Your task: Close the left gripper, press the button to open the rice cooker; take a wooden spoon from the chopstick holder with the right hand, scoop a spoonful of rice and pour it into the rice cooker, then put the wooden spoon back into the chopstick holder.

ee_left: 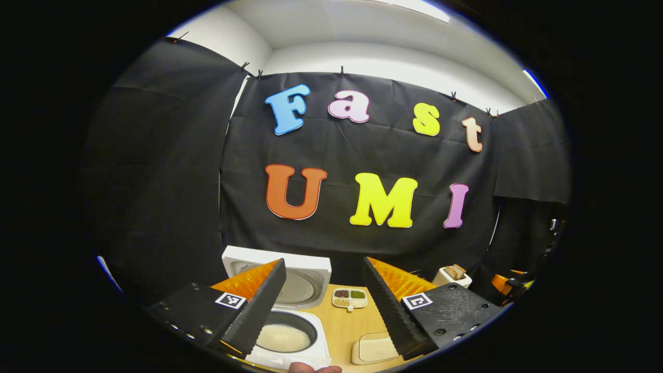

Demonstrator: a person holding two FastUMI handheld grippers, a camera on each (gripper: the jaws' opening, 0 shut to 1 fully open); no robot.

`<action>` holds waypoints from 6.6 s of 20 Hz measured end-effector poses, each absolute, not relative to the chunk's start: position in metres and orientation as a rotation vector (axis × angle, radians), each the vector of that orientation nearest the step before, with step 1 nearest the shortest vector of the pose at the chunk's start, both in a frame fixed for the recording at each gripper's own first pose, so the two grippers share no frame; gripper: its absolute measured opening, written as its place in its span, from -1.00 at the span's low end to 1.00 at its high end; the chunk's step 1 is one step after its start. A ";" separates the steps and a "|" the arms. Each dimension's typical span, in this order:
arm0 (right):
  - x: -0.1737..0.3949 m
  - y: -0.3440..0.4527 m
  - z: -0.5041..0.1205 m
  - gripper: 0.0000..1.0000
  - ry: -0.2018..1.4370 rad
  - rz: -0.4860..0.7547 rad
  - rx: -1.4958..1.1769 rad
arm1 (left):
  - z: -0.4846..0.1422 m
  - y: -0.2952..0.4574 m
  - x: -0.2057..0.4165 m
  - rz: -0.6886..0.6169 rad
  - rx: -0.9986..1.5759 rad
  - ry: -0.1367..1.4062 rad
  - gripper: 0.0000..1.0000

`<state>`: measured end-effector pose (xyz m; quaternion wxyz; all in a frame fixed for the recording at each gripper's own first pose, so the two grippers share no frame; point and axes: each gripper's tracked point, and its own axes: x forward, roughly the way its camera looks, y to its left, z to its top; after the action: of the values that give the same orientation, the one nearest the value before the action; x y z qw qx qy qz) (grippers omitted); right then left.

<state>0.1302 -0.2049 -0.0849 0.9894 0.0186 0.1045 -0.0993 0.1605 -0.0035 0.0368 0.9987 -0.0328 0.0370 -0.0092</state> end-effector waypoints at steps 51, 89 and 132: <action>0.063 -0.127 -0.138 1.00 0.410 -0.067 0.020 | -0.241 0.033 0.111 -0.021 -0.178 0.862 0.90; 0.066 -0.084 -0.168 1.00 0.439 0.002 0.119 | -0.241 0.040 0.101 0.026 -0.004 0.698 0.94; -0.095 -0.008 -0.041 1.00 0.084 -0.033 -0.098 | -0.003 -0.039 -0.077 -0.145 -0.021 0.038 0.91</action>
<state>-0.0948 -0.0081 -0.0412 0.9978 -0.0488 0.0417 -0.0165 -0.0775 -0.0387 -0.0033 0.9971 -0.0107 0.0188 -0.0725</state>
